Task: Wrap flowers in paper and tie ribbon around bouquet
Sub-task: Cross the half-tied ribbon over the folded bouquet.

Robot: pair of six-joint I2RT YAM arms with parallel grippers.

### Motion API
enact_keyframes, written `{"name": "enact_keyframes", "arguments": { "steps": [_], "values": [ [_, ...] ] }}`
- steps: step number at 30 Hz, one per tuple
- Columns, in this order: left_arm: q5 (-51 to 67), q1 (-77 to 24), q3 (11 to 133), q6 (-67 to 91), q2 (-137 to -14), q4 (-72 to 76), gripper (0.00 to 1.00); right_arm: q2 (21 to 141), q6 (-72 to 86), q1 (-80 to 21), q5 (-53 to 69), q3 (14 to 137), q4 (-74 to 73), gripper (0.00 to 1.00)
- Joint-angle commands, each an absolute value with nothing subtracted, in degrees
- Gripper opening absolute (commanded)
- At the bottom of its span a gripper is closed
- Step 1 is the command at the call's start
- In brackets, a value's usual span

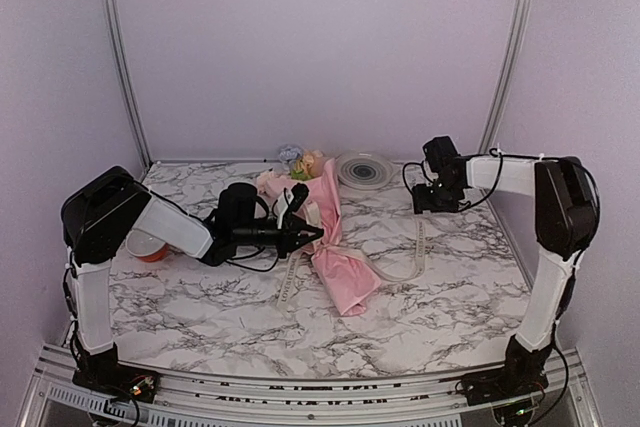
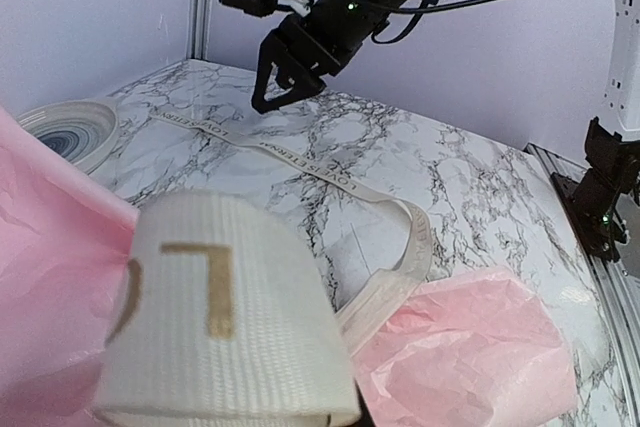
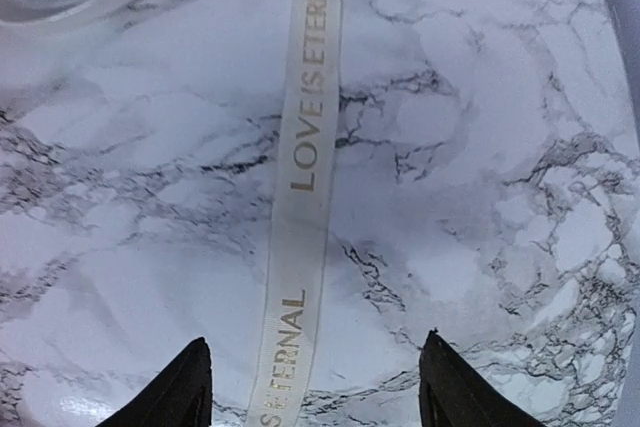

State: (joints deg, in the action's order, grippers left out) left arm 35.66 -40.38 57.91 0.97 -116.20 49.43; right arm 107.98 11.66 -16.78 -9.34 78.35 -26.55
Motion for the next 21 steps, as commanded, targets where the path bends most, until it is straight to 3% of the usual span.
{"name": "enact_keyframes", "arguments": {
  "steps": [1, 5, 8, 16, 21],
  "values": [
    [37.3, -40.2, 57.0, -0.3, -116.8, 50.0, 0.0, 114.2, 13.8, -17.0, -11.5, 83.1, -37.7, 0.68],
    [37.0, -40.2, 57.4, -0.6, -116.8, 49.7, 0.0, 118.8, 13.3, -16.9, -7.8, 85.4, -40.5, 0.67],
    [37.2, -40.2, 57.9, -0.6, -117.0, 49.4, 0.0, 121.1, 12.7, -16.8, -6.7, 86.1, -41.6, 0.58],
    [37.3, -40.2, 58.5, -1.6, -117.0, 47.7, 0.0, 122.4, 12.1, -15.3, 6.3, 85.7, -36.8, 0.0],
    [36.9, -40.2, 58.5, -2.7, -116.4, 46.1, 0.0, 121.2, 10.8, -15.3, 6.9, 89.8, -36.6, 0.0]
  ]
}}
